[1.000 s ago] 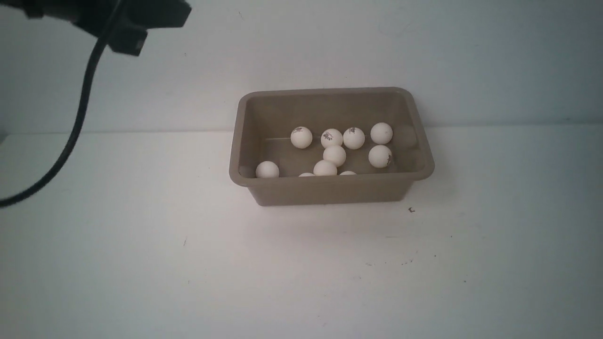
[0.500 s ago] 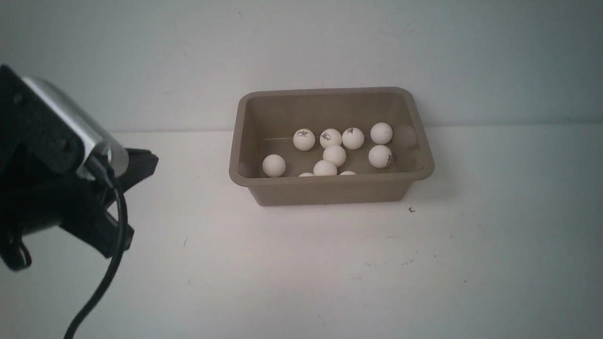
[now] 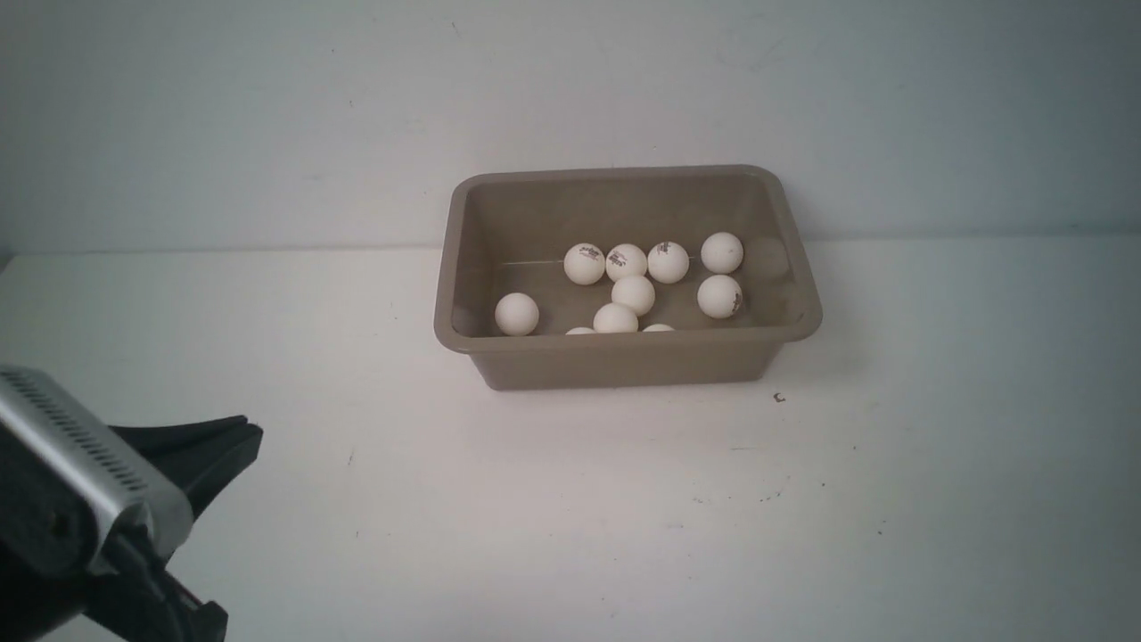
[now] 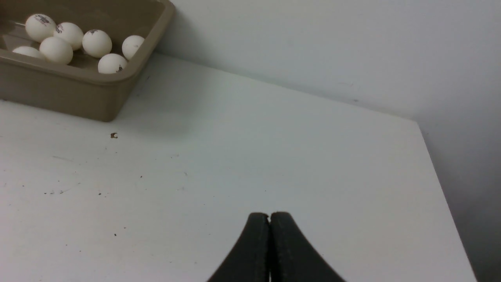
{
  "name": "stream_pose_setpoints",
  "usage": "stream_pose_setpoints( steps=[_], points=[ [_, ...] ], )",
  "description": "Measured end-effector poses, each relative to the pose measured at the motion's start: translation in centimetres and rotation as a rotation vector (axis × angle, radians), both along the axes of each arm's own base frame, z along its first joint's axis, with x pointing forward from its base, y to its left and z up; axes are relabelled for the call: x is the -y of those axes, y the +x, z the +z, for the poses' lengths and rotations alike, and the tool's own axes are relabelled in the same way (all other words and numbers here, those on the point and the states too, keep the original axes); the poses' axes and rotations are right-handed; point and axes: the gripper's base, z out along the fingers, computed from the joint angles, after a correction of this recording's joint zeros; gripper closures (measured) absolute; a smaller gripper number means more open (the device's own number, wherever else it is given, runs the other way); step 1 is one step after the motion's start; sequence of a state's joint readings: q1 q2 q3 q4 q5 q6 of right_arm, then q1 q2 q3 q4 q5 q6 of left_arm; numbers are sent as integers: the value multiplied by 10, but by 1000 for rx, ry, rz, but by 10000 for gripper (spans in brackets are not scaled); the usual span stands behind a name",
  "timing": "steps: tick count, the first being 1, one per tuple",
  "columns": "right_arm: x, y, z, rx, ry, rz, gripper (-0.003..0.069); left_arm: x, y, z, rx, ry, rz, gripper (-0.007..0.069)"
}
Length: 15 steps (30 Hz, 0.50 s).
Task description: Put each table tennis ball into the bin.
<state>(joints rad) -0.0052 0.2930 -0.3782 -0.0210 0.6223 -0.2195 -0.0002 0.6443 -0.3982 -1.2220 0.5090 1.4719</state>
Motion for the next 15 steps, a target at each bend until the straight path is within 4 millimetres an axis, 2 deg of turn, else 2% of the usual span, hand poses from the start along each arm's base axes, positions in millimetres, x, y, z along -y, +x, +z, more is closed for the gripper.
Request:
stream_pose_setpoints(
  steps=[7,15],
  points=[
    [0,-4,-1,17,40,-14,675,-2,-26,-9,82,-35,31,629],
    [0,-6,-8,-61,40,-20,675,-9,-35,0,180,-120,135,629]
  ],
)
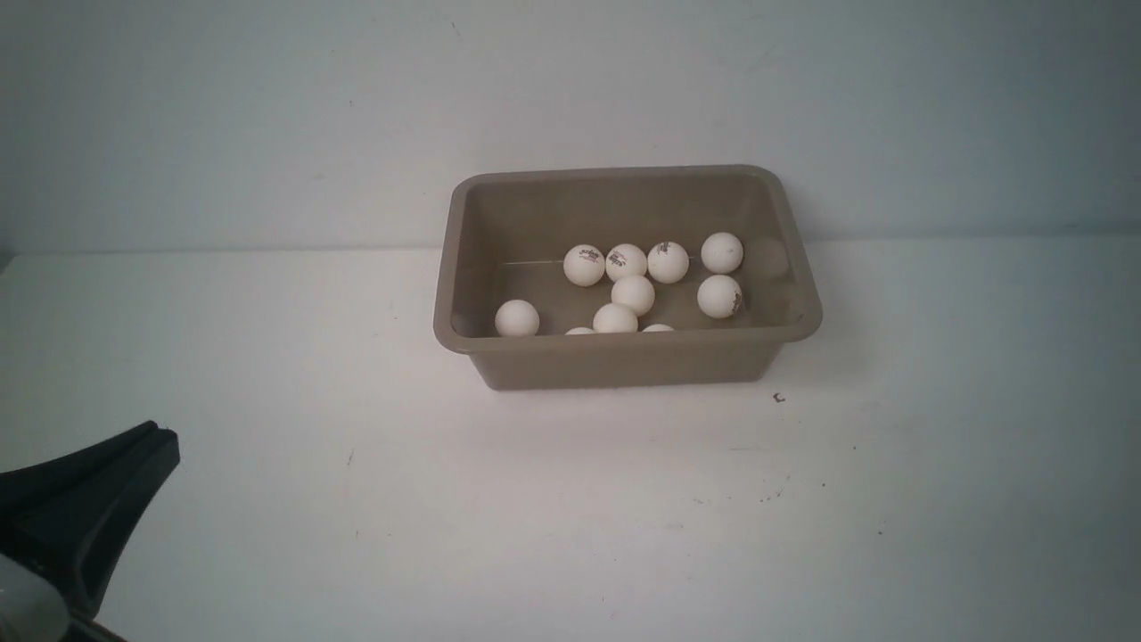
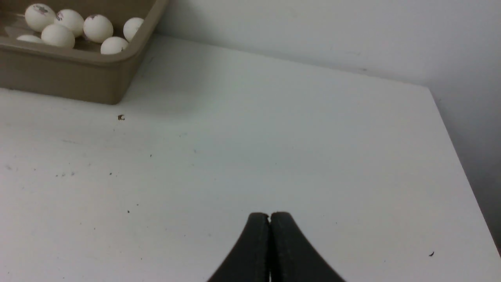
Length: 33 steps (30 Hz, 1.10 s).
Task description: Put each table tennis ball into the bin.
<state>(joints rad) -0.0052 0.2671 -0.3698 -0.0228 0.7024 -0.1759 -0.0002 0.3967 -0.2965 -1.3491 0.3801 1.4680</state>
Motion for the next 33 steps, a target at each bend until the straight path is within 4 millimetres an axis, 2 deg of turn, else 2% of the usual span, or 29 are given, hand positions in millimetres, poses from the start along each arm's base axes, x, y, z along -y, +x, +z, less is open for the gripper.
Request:
stream_pose_setpoints(
  steps=[5,28,33],
  points=[
    [0,-1,-2,-21,0,-1,675,0,0,1,0,-51,0,629],
    [0,-1,-2,-24,1,-1,675,1,0,2,1,-50,-3,629],
    [0,-1,-2,-25,1,-1,675,-7,-8,2,87,22,78,629]
  ],
)
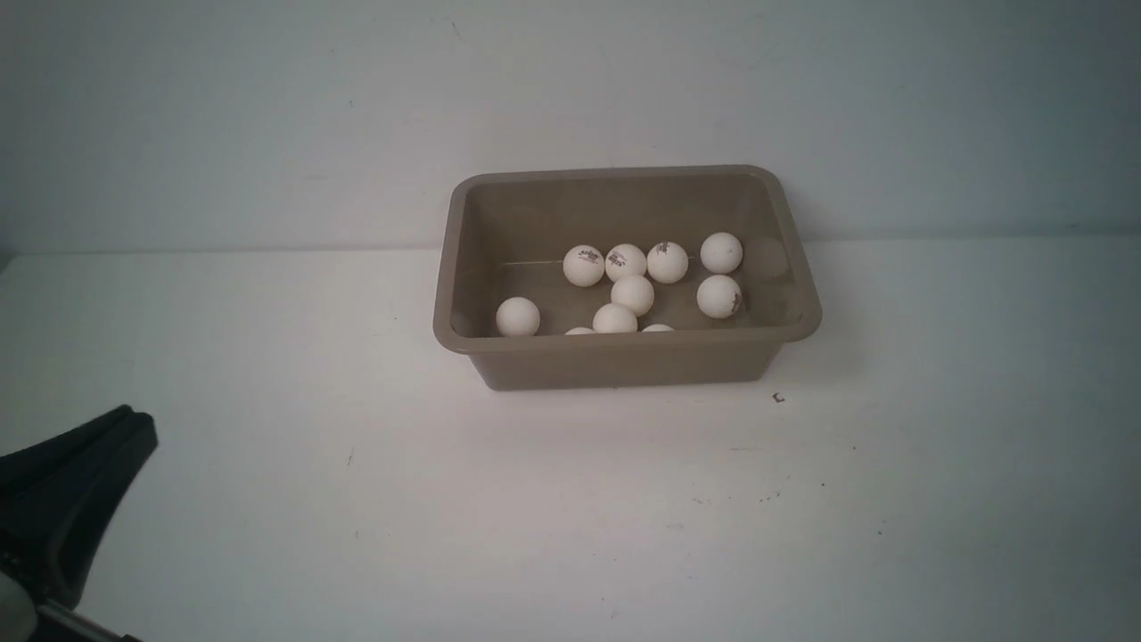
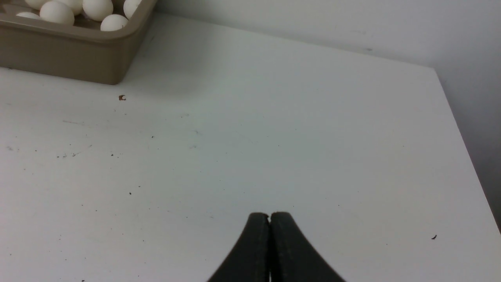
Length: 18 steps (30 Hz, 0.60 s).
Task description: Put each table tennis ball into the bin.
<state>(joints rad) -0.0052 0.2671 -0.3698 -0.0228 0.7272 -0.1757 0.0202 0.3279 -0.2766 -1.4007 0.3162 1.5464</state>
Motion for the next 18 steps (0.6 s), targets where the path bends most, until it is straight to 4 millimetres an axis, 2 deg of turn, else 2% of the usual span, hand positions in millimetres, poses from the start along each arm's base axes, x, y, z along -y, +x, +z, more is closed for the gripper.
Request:
stream_pose_setpoints(
  steps=[6,8,12,18],
  points=[
    [0,0,0,-1,0,0,676,-15,-21,-10,148,59,191,629],
    [0,0,0,-1,0,0,676,-23,-26,-20,176,39,282,629],
    [0,0,0,-2,0,0,676,-34,-28,-40,165,7,406,629],
    [0,0,0,-1,0,0,676,-42,-29,-62,137,-2,491,629]
  ],
)
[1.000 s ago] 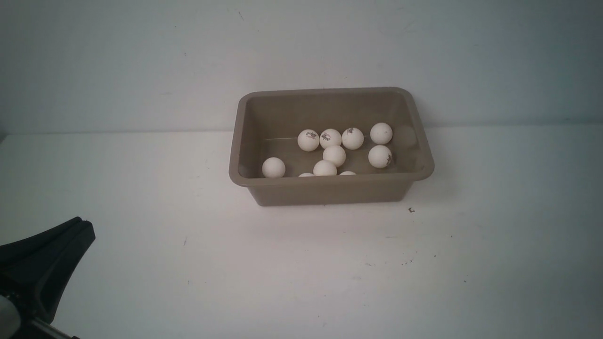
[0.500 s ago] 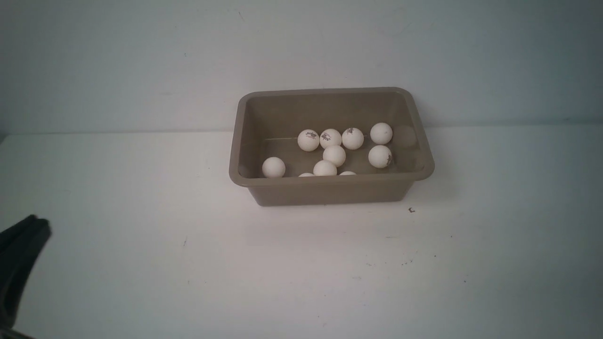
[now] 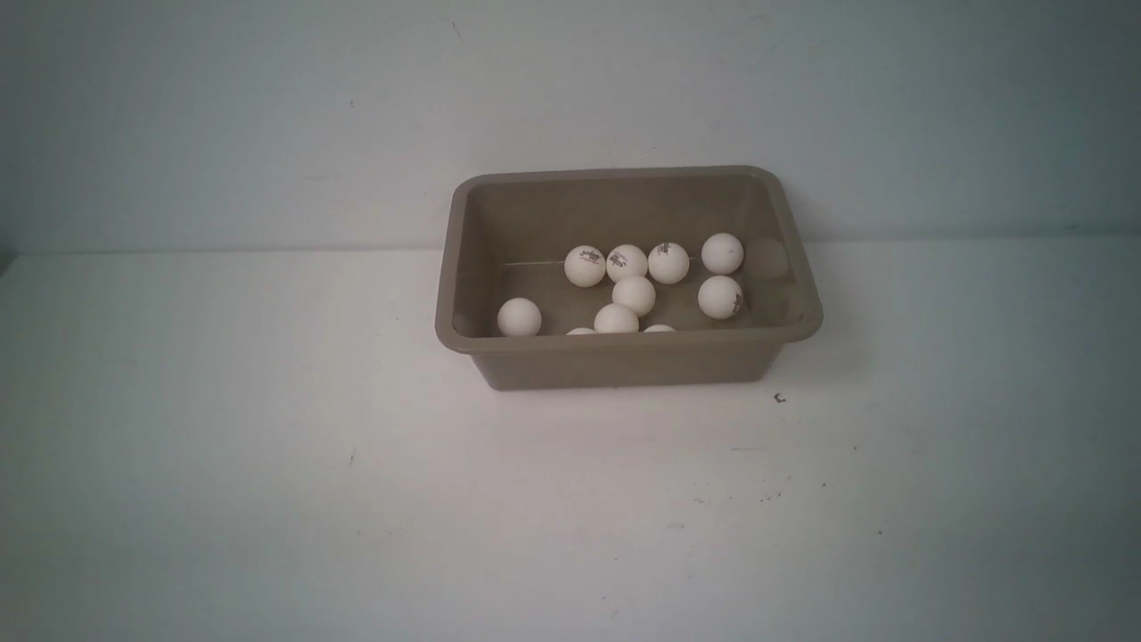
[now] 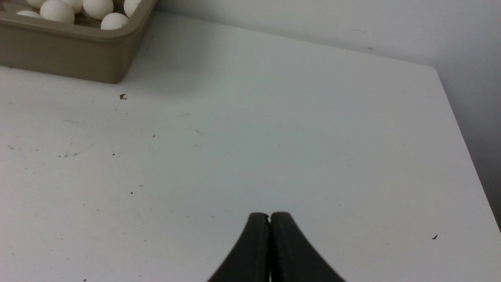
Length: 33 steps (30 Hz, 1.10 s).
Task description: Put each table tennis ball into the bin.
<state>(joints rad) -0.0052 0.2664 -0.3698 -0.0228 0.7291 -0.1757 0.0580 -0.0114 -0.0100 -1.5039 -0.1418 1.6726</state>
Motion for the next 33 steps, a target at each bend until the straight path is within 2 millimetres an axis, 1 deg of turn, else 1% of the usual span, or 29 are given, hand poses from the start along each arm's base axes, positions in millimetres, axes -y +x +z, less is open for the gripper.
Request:
stream_pose_setpoints(
  steps=[3,5,9,11,14,15,20,22,23,24,25,26,27,28,33],
  points=[
    [0,0,0,0,0,0,676,-1,1,-9,-31,18,7,629],
    [0,0,0,0,0,0,676,0,2,-10,-39,41,7,629],
    [0,0,0,0,1,0,676,1,1,-3,-36,156,2,629],
    [0,0,0,0,1,0,676,2,-1,7,-18,228,3,629],
    [0,0,0,0,1,0,676,3,-2,13,-3,228,2,629],
    [0,0,0,0,1,0,676,3,-2,14,11,180,-4,629],
    [0,0,0,0,1,0,676,4,-2,16,61,60,-31,629],
    [0,0,0,0,1,0,676,5,-1,12,69,23,-58,629],
    [0,0,0,0,1,0,676,7,0,9,61,35,-71,629],
    [0,0,0,0,1,0,676,8,0,6,55,-1,-89,629],
    [0,0,0,0,1,0,676,9,2,-1,30,3,-107,629],
    [0,0,0,0,1,0,676,10,2,-5,16,-33,-121,629],
    [0,0,0,0,1,0,676,11,3,-6,8,-18,-122,629],
    [0,0,0,0,1,0,676,12,4,-12,-24,-61,-142,629],
    [0,0,0,0,1,0,676,14,4,-19,-96,-113,-169,629]
  ],
)
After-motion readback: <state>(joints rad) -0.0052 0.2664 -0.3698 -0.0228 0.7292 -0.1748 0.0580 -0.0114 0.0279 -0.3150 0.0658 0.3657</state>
